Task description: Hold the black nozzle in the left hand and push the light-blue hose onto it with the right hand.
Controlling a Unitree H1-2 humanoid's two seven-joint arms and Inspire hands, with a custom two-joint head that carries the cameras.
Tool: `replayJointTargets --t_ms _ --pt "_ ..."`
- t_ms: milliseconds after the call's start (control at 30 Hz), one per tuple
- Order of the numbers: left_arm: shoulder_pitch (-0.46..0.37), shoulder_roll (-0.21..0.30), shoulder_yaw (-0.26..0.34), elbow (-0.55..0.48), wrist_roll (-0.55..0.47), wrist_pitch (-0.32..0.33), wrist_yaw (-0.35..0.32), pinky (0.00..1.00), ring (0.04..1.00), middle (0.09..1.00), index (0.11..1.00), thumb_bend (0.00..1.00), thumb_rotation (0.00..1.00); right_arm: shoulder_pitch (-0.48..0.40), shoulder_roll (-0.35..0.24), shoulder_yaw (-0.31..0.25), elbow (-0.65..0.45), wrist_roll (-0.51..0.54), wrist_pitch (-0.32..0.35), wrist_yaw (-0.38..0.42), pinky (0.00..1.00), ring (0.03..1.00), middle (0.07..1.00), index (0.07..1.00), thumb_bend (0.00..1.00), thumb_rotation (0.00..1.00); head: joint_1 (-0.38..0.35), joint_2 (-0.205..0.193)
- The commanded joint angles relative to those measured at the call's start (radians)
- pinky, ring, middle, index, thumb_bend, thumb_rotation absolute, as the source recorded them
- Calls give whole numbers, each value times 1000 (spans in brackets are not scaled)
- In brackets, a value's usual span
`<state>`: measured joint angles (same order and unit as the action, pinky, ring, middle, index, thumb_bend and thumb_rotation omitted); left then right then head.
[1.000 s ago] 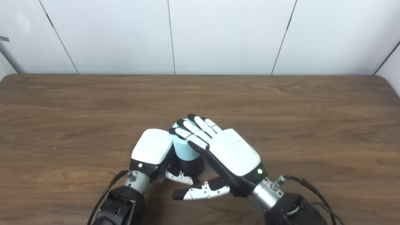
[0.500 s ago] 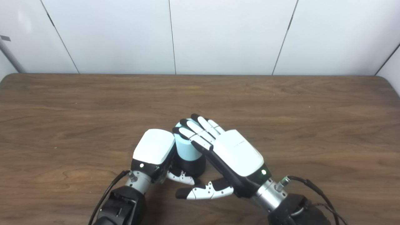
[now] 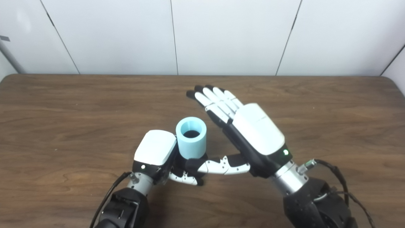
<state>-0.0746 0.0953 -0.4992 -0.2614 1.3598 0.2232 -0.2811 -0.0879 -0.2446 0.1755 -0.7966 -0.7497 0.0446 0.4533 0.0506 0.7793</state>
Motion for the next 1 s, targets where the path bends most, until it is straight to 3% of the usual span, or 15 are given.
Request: replayJointTargets --t_ms 0,100,200,233,300,333,367,400,467,667,967 --pt "34 9 -14 27 -24 -11 -48 400 478 434 490 526 0 -21 2 -23 -28 17 -8 -15 930 970 976 958 515 912 1 0" --pt "32 9 -10 21 -32 -10 -56 466 531 518 473 521 0 -27 4 -42 -33 31 3 -8 926 963 965 952 514 897 2 1" --pt "26 16 -13 11 -23 -13 -69 543 572 526 469 521 0 -26 3 -54 -33 41 8 -3 925 961 961 948 514 888 1 0" --pt "23 19 -16 5 -14 -15 -77 620 615 526 472 521 0 -22 2 -57 -31 43 6 -4 925 961 960 947 514 884 2 0" --pt "18 25 -20 -3 -2 -18 -88 750 684 625 490 523 52 -16 3 -60 -27 46 6 -4 925 959 958 948 514 882 4 -2" --pt "16 27 -22 -5 1 -19 -91 811 714 660 573 701 93 -14 5 -60 -26 46 7 -2 927 959 956 948 516 883 4 -2" --pt "12 31 -26 -7 13 -22 -94 856 741 692 633 816 128 -11 6 -61 -23 47 6 -4 928 958 955 946 516 884 5 -2" --pt "8 36 -29 -9 26 -26 -95 905 778 741 689 889 167 -8 6 -62 -19 48 3 -7 925 955 951 941 516 884 4 -2" --pt "2 41 -36 -10 52 -33 -90 948 822 791 736 940 189 -4 7 -63 -13 44 -1 -12 921 951 947 938 520 889 4 -2" --pt "-8 43 -30 -11 76 -46 -67 999 897 874 826 1000 243 3 14 -62 -4 40 -2 -15 916 947 938 933 522 890 3 -7" --pt "-25 35 1 -94 69 -57 -129 960 873 844 830 1000 303 12 20 -64 2 22 2 -14 912 947 937 939 530 897 9 -7"
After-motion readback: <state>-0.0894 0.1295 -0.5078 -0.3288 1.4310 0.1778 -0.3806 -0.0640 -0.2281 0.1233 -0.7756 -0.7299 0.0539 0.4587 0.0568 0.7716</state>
